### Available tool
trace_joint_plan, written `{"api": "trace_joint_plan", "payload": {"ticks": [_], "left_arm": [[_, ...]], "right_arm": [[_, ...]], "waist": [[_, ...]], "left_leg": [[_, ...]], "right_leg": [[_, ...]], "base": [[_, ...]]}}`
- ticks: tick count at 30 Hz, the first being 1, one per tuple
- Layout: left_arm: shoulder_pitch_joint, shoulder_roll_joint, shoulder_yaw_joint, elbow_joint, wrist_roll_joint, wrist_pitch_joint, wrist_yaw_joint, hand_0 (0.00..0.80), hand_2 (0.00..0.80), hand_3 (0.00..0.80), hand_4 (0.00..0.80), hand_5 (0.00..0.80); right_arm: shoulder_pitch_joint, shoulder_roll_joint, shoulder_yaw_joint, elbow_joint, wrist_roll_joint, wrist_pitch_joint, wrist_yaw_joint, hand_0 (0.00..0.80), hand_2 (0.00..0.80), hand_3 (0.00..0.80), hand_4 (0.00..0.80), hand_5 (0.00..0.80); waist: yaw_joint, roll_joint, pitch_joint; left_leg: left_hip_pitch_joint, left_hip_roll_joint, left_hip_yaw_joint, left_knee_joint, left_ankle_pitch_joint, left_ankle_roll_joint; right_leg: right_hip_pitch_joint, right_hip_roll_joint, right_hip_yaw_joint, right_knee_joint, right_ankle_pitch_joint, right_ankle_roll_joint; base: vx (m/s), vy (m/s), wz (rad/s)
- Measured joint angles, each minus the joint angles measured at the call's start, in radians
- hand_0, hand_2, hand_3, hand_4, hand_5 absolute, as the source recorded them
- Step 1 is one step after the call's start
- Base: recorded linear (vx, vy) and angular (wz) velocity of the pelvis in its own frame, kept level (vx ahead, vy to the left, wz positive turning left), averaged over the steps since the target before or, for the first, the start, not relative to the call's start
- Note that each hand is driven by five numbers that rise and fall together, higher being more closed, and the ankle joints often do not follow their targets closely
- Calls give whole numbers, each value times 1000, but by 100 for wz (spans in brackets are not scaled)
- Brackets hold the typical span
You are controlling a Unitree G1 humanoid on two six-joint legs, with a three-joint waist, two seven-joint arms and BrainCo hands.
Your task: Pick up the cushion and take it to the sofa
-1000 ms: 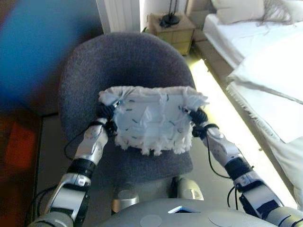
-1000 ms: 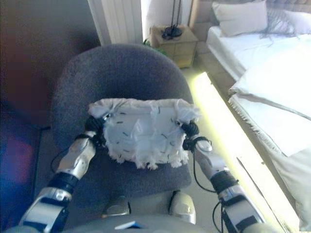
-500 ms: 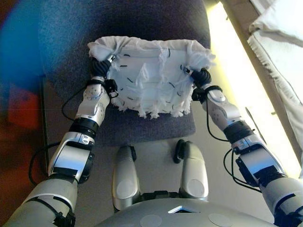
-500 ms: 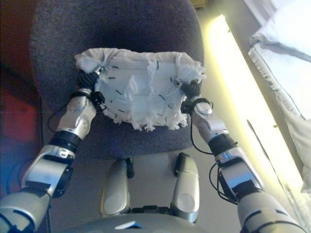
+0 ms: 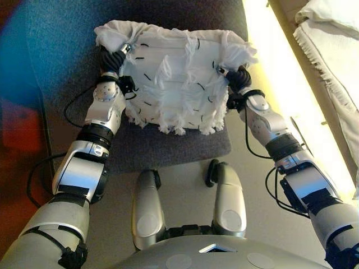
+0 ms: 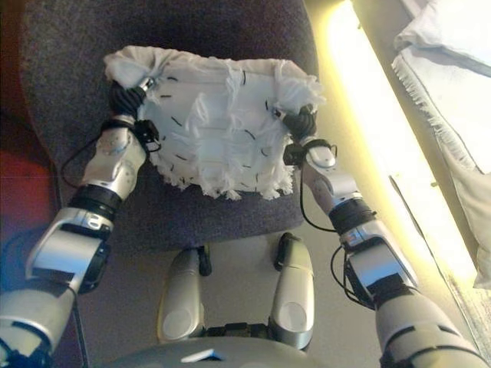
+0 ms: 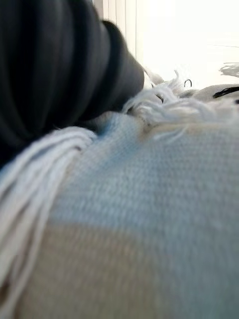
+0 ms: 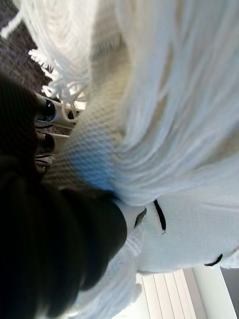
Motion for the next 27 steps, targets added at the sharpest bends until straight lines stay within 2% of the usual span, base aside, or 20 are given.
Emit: {"api": "trace_joint_plan", "payload": {"ticks": [3,10,13,21,24,27], "left_arm": [[-37,12,1,-1,0,-28,-14,800,800,800,800,800],[-97,31,-3,-12,3,-88,-80,800,800,800,800,800],[-125,55,-26,-12,0,-103,-82,800,800,800,800,800],[-175,66,-55,-10,-2,-103,-87,800,800,800,800,800],[-197,80,-94,8,-5,-98,-77,800,800,800,800,800],[-199,79,-101,26,-38,-96,-66,800,800,800,800,800]], "right_arm": [[-1,-1,-1,-25,-13,-2,-13,800,800,800,800,800],[-1,-5,-4,-67,-15,-3,-37,800,800,800,800,800],[-1,-5,-2,-86,-14,-3,-37,800,800,800,800,800],[-7,-5,14,-84,-9,-2,-37,800,800,800,800,800],[-8,-10,36,-84,4,-1,-37,800,800,800,800,800],[-8,-7,45,-85,4,-1,-37,800,800,800,800,800]], "waist": [[0,0,25],[-4,0,25],[-21,0,25],[-24,0,25],[-27,1,26],[-28,1,26]], "left_leg": [[20,-1,4,-8,1,-3],[31,-1,20,-30,0,2],[33,-2,25,-39,4,-2],[66,-7,53,-61,4,-3],[77,-7,54,-63,5,-3],[77,-6,56,-60,4,-3]], "right_leg": [[17,-1,0,-3,-3,2],[18,0,4,-22,-4,9],[18,1,4,-32,1,8],[22,-2,20,-37,3,9],[31,-1,22,-38,2,9],[27,-1,27,-38,0,13]], "base": [[72,-2,0],[35,3,-3],[0,0,0],[6,5,-5],[-32,7,-3],[-50,18,-5]]}}
